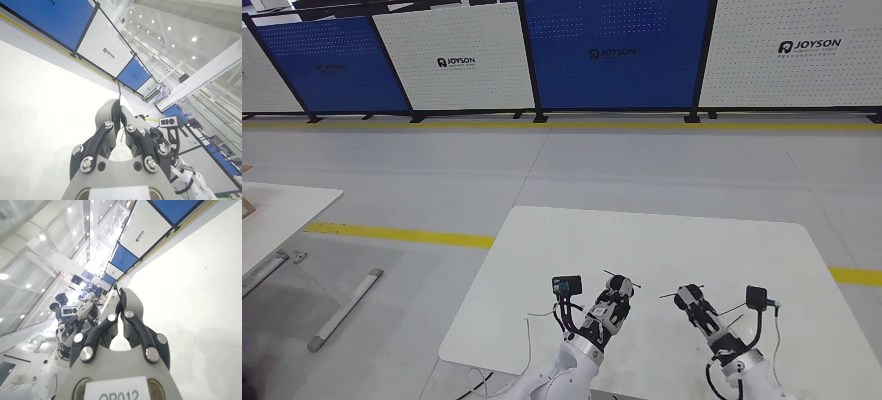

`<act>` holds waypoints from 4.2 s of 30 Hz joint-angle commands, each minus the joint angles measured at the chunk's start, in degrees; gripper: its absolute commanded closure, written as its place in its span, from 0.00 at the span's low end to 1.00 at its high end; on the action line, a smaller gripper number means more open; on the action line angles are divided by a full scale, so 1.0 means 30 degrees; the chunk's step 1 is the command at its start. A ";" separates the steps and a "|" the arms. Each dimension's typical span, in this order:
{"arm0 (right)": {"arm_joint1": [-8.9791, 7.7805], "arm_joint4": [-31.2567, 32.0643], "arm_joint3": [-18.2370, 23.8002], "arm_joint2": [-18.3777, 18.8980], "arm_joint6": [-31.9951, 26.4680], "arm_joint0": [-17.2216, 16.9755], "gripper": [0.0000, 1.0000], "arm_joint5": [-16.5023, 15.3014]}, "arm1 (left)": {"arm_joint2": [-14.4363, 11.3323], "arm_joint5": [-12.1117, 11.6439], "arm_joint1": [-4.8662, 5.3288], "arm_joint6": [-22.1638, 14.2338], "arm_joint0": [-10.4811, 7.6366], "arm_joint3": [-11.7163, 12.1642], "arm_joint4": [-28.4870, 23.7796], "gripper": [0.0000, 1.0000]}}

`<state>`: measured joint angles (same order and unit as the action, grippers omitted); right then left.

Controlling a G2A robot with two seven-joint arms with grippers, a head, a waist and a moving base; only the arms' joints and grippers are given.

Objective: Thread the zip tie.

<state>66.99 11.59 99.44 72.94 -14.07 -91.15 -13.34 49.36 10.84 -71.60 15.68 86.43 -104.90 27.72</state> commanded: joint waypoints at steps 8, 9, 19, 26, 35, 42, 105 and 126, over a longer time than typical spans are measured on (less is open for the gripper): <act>0.0095 -0.0554 0.0116 -0.0089 0.1174 -0.0316 1.00 -0.0824 | 0.0000 0.0000 0.0000 0.0000 0.0000 0.0000 0.0000 1.00; 0.0152 -0.0697 0.0093 -0.0222 0.1829 -0.0485 1.00 -0.1324 | 0.0000 0.0000 0.0000 0.0000 0.0000 0.0000 0.0000 1.00; 0.0859 0.0789 -0.1022 -0.2963 0.6365 -0.0209 1.00 -0.1786 | 0.0000 0.0000 0.0000 0.0000 0.0000 0.0000 0.0000 1.00; 0.0865 0.0759 -0.0973 -0.2927 0.6409 -0.0204 1.00 -0.1739 | 0.0000 0.0000 0.0000 0.0000 0.0000 0.0000 0.0000 1.00; 0.0989 0.0208 -0.0259 -0.2657 0.6819 -0.0398 1.00 -0.1824 | 0.0000 0.0000 0.0000 0.0000 0.0000 0.0000 0.0000 1.00; 0.1165 0.1139 -0.0286 -0.3274 0.6691 0.0104 1.00 0.0305 | 0.0000 0.0000 0.0000 0.0000 0.0000 0.0000 0.0000 1.00; 0.1824 0.0364 -0.0276 -0.2951 0.6301 -0.0211 1.00 -0.0409 | -0.0346 -0.0024 -0.0202 0.1120 -0.0007 0.0491 0.1370 1.00; 0.2131 -0.0216 -0.0600 -0.3140 0.6000 0.0108 1.00 -0.0183 | -0.0346 -0.0024 -0.0202 0.1120 -0.0007 0.0491 0.1370 1.00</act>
<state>73.37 10.84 97.54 63.43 3.67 -90.69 -13.84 48.32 10.76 -72.21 19.04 86.41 -103.42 31.83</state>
